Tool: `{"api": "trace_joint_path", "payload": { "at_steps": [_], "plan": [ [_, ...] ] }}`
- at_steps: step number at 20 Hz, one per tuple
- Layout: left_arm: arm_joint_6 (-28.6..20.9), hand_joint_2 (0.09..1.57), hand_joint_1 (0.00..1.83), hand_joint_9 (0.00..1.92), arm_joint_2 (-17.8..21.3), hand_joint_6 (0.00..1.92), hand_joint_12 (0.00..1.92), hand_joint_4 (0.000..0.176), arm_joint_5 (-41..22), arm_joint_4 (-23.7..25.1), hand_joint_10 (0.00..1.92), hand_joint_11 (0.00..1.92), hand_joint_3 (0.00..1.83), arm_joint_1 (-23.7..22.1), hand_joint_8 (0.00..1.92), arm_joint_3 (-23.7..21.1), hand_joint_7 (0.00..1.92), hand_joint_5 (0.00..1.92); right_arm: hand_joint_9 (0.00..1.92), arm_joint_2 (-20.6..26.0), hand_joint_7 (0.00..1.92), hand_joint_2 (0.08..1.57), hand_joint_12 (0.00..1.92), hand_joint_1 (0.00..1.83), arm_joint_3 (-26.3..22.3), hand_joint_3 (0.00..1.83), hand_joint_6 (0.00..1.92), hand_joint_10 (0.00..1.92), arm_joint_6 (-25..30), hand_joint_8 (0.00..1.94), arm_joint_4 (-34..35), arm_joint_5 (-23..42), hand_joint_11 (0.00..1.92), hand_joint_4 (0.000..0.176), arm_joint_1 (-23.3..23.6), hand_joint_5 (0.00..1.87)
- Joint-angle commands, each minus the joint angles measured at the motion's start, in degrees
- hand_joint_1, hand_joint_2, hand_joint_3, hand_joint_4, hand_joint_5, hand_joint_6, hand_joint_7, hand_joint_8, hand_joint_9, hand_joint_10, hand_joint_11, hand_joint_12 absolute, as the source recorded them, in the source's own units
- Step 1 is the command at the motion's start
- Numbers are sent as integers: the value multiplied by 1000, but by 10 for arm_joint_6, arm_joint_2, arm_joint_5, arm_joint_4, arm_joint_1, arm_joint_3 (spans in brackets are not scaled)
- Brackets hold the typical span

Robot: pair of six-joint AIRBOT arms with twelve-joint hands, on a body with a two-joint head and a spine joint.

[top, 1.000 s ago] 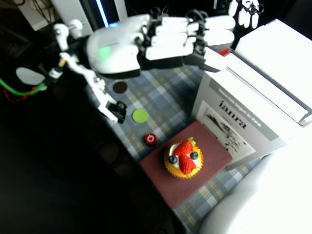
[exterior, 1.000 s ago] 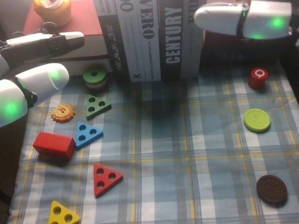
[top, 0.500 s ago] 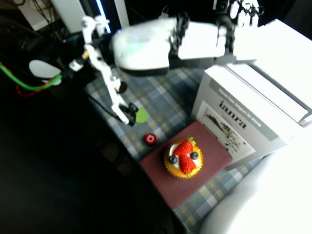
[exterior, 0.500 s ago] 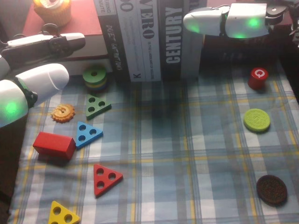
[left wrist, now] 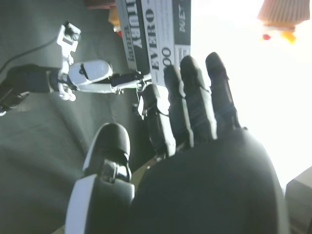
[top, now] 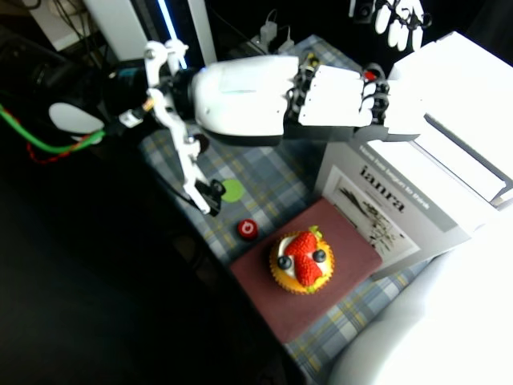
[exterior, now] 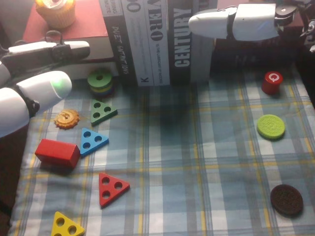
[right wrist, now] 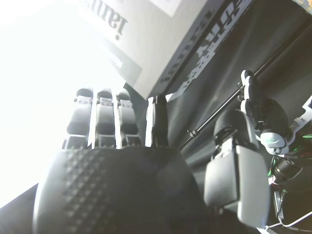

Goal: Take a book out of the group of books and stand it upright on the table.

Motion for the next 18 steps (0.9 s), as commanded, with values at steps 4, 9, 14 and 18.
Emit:
{"api": "trace_joint_path", "payload": {
  "at_steps": [4, 9, 14, 18],
  "plan": [
    [-11, 1384, 193, 398, -1, 4, 217, 142, -71, 0, 7, 142, 0, 1, 4, 1, 483, 520, 0, 10, 0, 1102, 0, 0, -20, 0, 3, 0, -1, 0, -1, 49, 0, 176, -2, 414],
    [-13, 1388, 189, 387, -1, 0, 212, 156, -73, -2, 0, 134, 1, 2, 4, 1, 490, 492, 0, 35, 0, 1050, 0, 0, -50, 0, 3, 0, -1, 0, -14, 80, 0, 176, -22, 404],
    [-22, 1376, 204, 381, -2, 7, 215, 159, -79, -6, 2, 133, 0, 8, 3, 0, 495, 518, 0, 66, 0, 1030, 0, 0, -89, 0, 1, 0, -1, 0, -18, 139, 0, 176, -56, 396],
    [-31, 1382, 230, 373, -3, 10, 220, 150, -87, -16, 0, 137, 0, 19, 0, 0, 490, 550, 0, 79, 0, 1039, 0, 0, -115, 0, 16, 0, -1, 0, -43, 166, 0, 176, -72, 441]
  ]
}}
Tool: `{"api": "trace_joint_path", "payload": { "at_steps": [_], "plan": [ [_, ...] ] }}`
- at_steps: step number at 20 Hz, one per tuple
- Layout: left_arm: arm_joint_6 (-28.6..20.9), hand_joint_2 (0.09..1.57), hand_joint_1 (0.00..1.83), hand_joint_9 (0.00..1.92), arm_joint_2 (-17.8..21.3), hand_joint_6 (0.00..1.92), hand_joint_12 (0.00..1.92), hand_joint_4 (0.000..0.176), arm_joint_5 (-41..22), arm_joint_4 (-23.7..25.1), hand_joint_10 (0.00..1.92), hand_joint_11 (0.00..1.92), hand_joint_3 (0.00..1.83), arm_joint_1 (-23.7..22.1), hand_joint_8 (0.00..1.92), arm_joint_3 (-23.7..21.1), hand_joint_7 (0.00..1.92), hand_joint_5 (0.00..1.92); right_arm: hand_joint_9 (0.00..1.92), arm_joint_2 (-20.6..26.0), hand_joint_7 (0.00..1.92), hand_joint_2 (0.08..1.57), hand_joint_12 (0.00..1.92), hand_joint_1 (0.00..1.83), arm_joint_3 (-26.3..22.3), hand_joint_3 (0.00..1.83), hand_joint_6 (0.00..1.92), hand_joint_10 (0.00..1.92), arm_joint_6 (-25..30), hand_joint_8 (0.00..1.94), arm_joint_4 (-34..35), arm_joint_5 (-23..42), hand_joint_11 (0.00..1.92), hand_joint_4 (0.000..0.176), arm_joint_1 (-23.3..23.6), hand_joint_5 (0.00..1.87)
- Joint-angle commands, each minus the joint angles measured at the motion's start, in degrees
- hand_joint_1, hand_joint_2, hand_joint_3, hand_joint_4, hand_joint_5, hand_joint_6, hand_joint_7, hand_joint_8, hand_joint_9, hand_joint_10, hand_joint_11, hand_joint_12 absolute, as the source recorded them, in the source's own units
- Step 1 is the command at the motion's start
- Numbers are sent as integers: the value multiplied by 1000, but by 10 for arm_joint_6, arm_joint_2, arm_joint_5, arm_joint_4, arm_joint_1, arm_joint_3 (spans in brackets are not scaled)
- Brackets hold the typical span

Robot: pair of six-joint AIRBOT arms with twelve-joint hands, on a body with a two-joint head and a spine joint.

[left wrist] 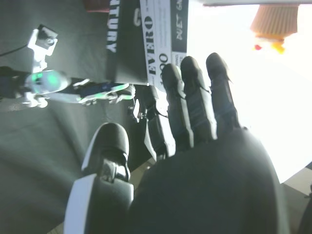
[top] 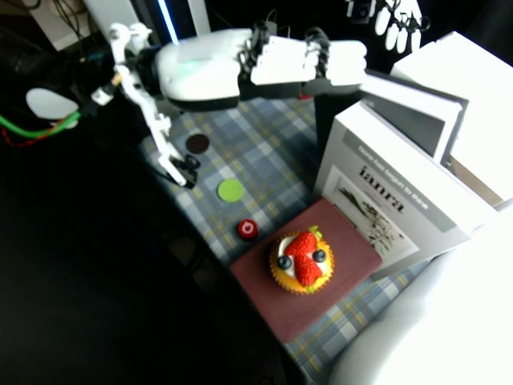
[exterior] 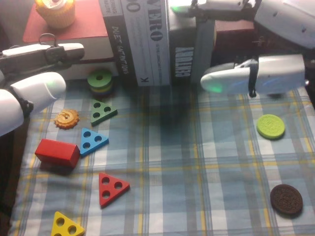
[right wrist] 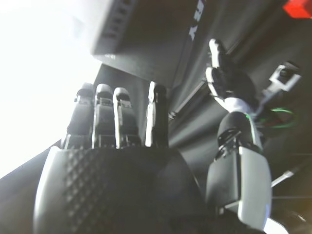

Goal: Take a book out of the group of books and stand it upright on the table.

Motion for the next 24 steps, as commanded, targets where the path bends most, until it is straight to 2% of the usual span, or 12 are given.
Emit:
{"api": "trace_joint_path", "payload": {
  "at_steps": [1, 5, 9, 10, 11, 13, 14, 15, 18, 21, 23, 24],
  "plan": [
    [-8, 1384, 253, 385, -3, 9, 223, 144, -77, 1, 4, 137, 0, -1, 2, 0, 494, 565, 0, 2, 0, 1031, 0, 0, -3, 0, 12, 0, -1, 0, 6, 68, 0, 176, 4, 438],
    [-16, 1383, 255, 398, -4, 9, 225, 132, -84, -4, 8, 140, 0, 6, 5, 0, 506, 572, 0, 12, 0, 1057, 0, 0, -18, 3, 0, 0, -1, 0, -24, 68, 0, 176, -2, 411],
    [-25, 1383, 251, 380, -7, 1, 223, 130, -92, -10, 0, 138, 0, 15, 0, 0, 489, 560, 0, 42, 0, 1126, 0, 0, -49, 24, 1, 0, -1, 0, -68, 77, 0, 176, -14, 375],
    [-30, 1380, 278, 379, -7, 3, 221, 131, -95, -13, 0, 132, 0, 20, 0, 0, 485, 566, 0, 47, 0, 1127, 0, 0, -55, 22, 26, 0, 0, 0, -79, 79, 0, 176, -16, 435],
    [-33, 1385, 288, 377, -7, 9, 218, 111, -99, -15, 0, 124, 0, 25, 0, 0, 477, 585, 0, 50, 0, 1118, 0, 35, -57, 7, 14, 0, 3, 0, -87, 79, 0, 176, -17, 481],
    [-43, 1385, 322, 379, -7, 5, 218, 112, -109, -20, 1, 127, 0, 38, 0, 1, 476, 587, 0, 50, 0, 1107, 0, 102, -56, 0, 7, 0, 17, 0, -92, 79, 0, 176, -24, 494],
    [-46, 1386, 324, 377, -7, 3, 218, 103, -114, -22, 0, 127, 0, 43, 0, 1, 473, 585, 0, 50, 0, 1123, 0, 75, -55, 5, 9, 0, 25, 0, -92, 79, 0, 176, -28, 503],
    [-47, 1383, 338, 387, -7, 0, 221, 121, -117, -24, 3, 131, 0, 45, 2, 1, 481, 572, 0, 50, 0, 1139, 0, 84, -55, 10, 5, 0, 30, 0, -92, 79, 0, 176, -31, 498],
    [-50, 1396, 295, 350, -7, 1, 218, 119, -118, -25, 1, 115, 3, 48, 0, 1, 468, 563, 0, 48, 0, 1173, 0, 40, -55, 18, 3, 0, 38, 0, -94, 79, 0, 175, -38, 475],
    [-52, 1394, 290, 357, -9, 3, 224, 119, -119, -26, 6, 123, 1, 49, 4, 2, 477, 570, 0, 38, 0, 1174, 0, 11, -34, 9, 0, 0, 6, 0, -20, 93, 0, 176, -33, 467],
    [-59, 1394, 294, 352, -12, 0, 220, 127, -119, -27, 2, 112, 1, 49, 1, 5, 473, 561, 0, 23, 0, 1153, 0, 0, -5, 0, 0, 0, 2, 0, 29, 97, 0, 176, -23, 401],
    [-65, 1391, 290, 361, -14, 1, 222, 120, -118, -27, 5, 118, 0, 49, 4, 7, 481, 563, 0, 12, 1, 1139, 0, 0, 11, 0, 7, 0, 2, 0, 45, 97, 0, 176, -14, 415]
  ]
}}
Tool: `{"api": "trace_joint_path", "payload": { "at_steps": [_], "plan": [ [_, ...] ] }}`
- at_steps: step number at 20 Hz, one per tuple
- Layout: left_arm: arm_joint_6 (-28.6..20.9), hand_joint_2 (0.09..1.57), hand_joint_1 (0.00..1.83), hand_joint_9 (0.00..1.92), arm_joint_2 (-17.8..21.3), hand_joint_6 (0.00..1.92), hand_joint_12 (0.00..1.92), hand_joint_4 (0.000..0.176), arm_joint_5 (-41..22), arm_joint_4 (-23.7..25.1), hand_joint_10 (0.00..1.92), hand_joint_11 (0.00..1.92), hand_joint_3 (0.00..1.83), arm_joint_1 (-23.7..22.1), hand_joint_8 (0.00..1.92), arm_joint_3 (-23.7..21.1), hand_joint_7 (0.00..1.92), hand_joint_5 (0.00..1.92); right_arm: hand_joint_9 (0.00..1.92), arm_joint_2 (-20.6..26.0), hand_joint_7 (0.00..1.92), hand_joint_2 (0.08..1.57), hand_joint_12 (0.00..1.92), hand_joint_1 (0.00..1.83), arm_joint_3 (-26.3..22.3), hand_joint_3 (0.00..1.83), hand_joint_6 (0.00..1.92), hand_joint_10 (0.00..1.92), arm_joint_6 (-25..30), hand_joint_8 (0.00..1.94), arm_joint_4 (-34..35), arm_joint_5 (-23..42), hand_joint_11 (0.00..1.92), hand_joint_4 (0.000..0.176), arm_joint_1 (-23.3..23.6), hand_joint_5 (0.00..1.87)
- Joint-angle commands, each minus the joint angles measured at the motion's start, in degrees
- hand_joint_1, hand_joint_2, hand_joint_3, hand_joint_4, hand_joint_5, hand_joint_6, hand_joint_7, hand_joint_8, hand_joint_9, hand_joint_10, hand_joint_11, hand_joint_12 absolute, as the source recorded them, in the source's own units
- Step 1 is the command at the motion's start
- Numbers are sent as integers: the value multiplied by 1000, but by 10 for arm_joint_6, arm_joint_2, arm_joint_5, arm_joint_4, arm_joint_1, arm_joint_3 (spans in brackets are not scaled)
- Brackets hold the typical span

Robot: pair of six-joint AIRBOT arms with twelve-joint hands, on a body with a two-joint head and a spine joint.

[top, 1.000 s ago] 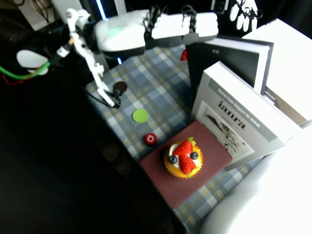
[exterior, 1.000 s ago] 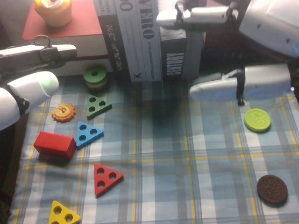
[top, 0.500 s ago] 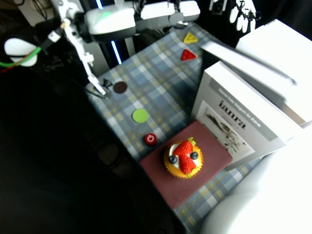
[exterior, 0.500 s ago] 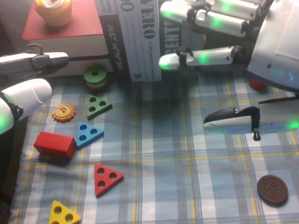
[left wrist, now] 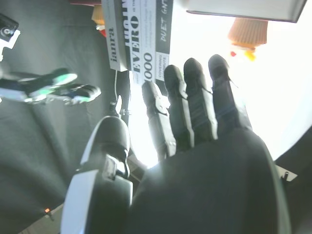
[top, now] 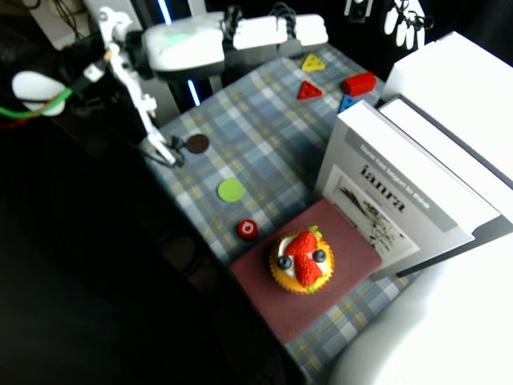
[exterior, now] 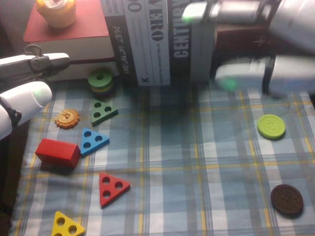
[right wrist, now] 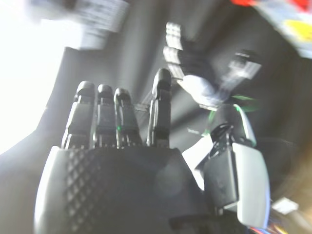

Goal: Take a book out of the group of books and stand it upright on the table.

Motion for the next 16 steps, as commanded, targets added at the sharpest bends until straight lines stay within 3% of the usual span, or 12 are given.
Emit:
{"api": "trace_joint_path", "payload": {
  "at_steps": [1, 7, 8, 12, 16],
  "plan": [
    [-9, 1389, 269, 370, -1, 0, 227, 132, -73, 2, 6, 128, 0, -3, 3, 5, 483, 545, 0, -5, 0, 1144, 0, 0, 1, 0, 1, 0, 0, 0, 8, 75, 0, 176, 12, 369],
    [-21, 1385, 270, 370, -5, 0, 225, 151, -73, 2, 4, 123, 0, -3, 4, 11, 467, 517, 0, -33, 0, 1090, 0, 0, 50, 0, 0, 0, -24, 0, 42, 43, 0, 176, 88, 283],
    [-21, 1382, 288, 368, -6, 1, 230, 141, -72, 2, 2, 127, 0, -3, 3, 12, 467, 522, 0, -35, 0, 1081, 0, 0, 50, 0, 0, 0, -54, 0, 50, 26, 0, 176, 96, 265],
    [-21, 1375, 300, 362, -7, 3, 222, 138, -70, 2, 0, 105, 0, -3, 2, 13, 470, 530, 0, -57, 0, 1124, 0, 0, 52, 4, 7, 0, -150, 0, 66, -33, 0, 176, 123, 281],
    [-23, 1379, 310, 365, -8, 8, 220, 120, -70, 2, 1, 100, 0, -3, 3, 13, 475, 547, 0, -78, 0, 1113, 0, 0, 69, 0, 1, 0, -159, 0, 68, -74, 0, 176, 138, 274]
  ]
}}
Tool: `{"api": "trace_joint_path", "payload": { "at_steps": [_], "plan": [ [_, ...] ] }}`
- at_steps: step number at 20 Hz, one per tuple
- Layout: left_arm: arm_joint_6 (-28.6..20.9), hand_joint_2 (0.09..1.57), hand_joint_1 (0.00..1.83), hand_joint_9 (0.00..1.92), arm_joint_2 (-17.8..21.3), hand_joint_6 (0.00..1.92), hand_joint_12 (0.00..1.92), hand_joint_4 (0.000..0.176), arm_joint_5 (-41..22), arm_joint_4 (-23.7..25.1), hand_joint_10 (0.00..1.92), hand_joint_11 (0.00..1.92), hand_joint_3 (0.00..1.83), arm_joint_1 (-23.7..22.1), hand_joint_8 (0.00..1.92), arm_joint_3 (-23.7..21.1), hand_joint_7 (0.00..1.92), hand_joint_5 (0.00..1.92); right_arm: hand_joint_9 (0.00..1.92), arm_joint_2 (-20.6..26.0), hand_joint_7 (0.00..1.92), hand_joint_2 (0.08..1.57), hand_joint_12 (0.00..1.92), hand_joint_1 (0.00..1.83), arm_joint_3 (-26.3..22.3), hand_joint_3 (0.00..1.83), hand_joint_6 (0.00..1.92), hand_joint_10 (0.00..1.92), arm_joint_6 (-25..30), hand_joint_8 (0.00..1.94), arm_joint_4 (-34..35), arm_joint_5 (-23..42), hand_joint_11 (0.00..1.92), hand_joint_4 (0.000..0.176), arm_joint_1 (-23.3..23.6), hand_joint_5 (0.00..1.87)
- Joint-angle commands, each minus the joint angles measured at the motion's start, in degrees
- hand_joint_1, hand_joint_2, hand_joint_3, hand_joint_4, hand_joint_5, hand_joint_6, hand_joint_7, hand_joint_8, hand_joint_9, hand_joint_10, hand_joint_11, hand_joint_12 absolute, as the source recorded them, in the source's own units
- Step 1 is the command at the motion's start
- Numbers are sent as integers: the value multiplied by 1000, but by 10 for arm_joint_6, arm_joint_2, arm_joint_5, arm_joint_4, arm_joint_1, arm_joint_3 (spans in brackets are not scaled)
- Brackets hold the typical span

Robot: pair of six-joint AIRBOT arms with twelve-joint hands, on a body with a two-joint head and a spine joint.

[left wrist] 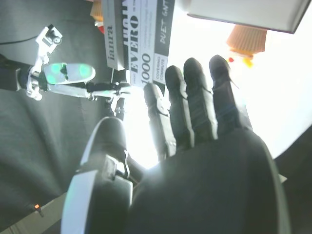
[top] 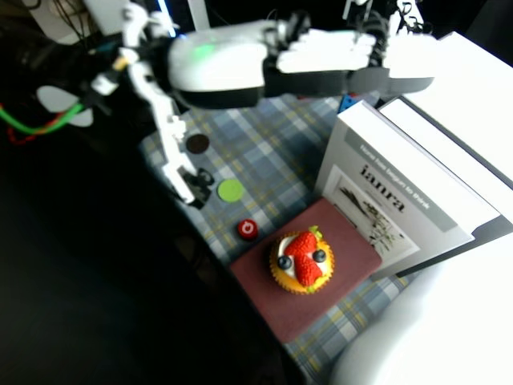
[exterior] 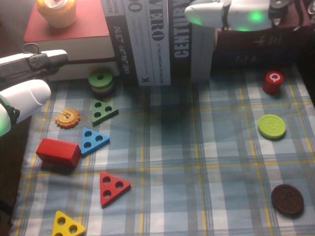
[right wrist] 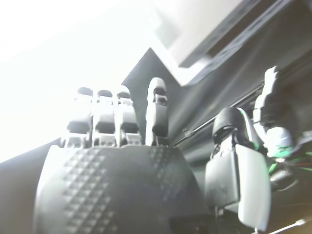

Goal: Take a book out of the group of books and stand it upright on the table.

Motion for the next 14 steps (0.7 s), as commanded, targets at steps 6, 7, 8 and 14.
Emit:
{"api": "trace_joint_path", "payload": {
  "at_steps": [6, 7, 8, 14],
  "plan": [
    [-13, 1379, 336, 380, -3, 4, 225, 123, -74, 1, 5, 109, 0, -3, 4, 3, 488, 556, 0, -1, 0, 1122, 0, 0, 5, 2, 4, 0, -2, 0, 14, 48, 0, 176, 11, 283],
    [-13, 1379, 336, 380, -3, 4, 225, 123, -75, 1, 5, 109, 0, -3, 4, 3, 488, 556, 0, -1, 0, 1122, 0, 0, 5, 2, 4, 0, -2, 0, 15, 48, 0, 176, 11, 283],
    [-14, 1376, 335, 377, -3, 1, 221, 133, -75, 1, 3, 101, 0, -3, 3, 3, 487, 551, 0, -1, 0, 1116, 0, 0, 4, 0, 2, 0, -2, 0, 15, 46, 0, 176, 9, 281],
    [-19, 1376, 314, 364, -3, 0, 217, 131, -81, -1, 0, 98, 0, -1, 0, 1, 477, 541, 0, 5, 0, 1126, 0, 0, -17, 4, 12, 0, -2, 0, 23, 40, 0, 176, -38, 308]
  ]
}}
